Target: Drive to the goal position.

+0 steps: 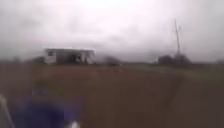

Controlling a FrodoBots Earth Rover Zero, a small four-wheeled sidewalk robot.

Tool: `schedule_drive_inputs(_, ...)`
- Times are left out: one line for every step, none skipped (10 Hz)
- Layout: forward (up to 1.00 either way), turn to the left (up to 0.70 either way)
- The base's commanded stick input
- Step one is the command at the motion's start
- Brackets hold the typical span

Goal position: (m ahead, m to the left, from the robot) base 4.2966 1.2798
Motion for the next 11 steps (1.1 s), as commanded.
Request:
schedule_drive_inputs(0.7, 0.0)
schedule_drive_inputs(0.7, 0.0)
schedule_drive_inputs(0.7, 0.0)
schedule_drive_inputs(0.7, 0.0)
schedule_drive_inputs(0.7, 0.0)
schedule_drive_inputs(0.7, 0.0)
schedule_drive_inputs(0.7, 0.0)
schedule_drive_inputs(0.7, 0.0)
schedule_drive_inputs(0.7, 0.0)
schedule_drive_inputs(0.7, 0.0)
schedule_drive_inputs(0.7, 0.0)
